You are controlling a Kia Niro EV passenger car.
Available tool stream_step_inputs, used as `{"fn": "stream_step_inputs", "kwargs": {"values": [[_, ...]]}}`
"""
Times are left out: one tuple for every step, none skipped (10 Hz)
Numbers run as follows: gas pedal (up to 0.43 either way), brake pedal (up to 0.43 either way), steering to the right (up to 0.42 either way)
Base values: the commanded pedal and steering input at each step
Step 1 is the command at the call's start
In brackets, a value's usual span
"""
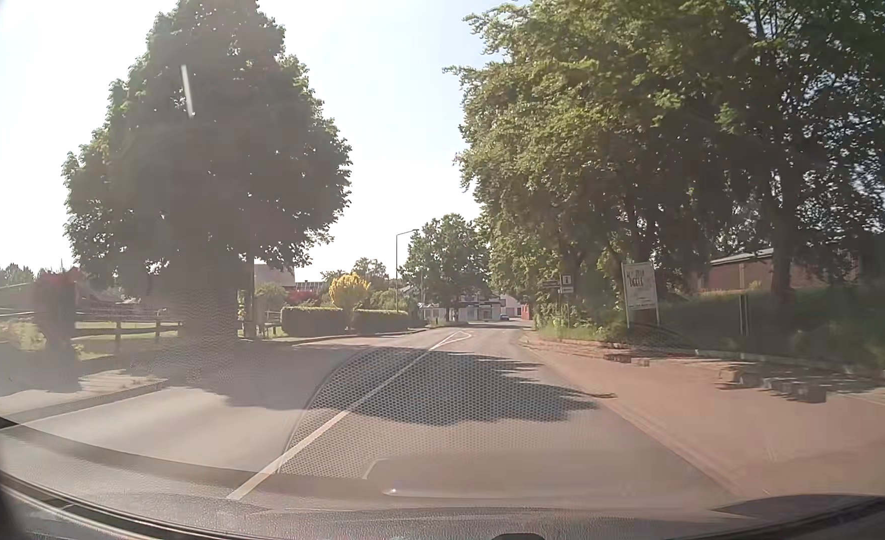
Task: Follow the waypoints while adhering to traffic rules and regulations
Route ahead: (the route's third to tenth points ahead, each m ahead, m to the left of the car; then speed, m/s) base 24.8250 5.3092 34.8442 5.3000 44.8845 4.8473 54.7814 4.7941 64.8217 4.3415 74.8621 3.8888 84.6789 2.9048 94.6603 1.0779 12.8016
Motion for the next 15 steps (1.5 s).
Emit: {"fn": "stream_step_inputs", "kwargs": {"values": [[0.15, 0.0, 0.006], [0.15, 0.0, 0.005], [0.15, 0.0, 0.005], [0.138, 0.0, 0.005], [0.138, 0.0, 0.005], [0.138, 0.0, 0.005], [0.13, 0.0, 0.005], [0.118, 0.0, 0.005], [0.118, 0.0, 0.005], [0.118, 0.0, 0.005], [0.118, 0.0, 0.005], [0.118, 0.0, 0.005], [0.118, 0.0, 0.004], [0.118, 0.0, 0.004], [0.118, 0.0, 0.004]]}}
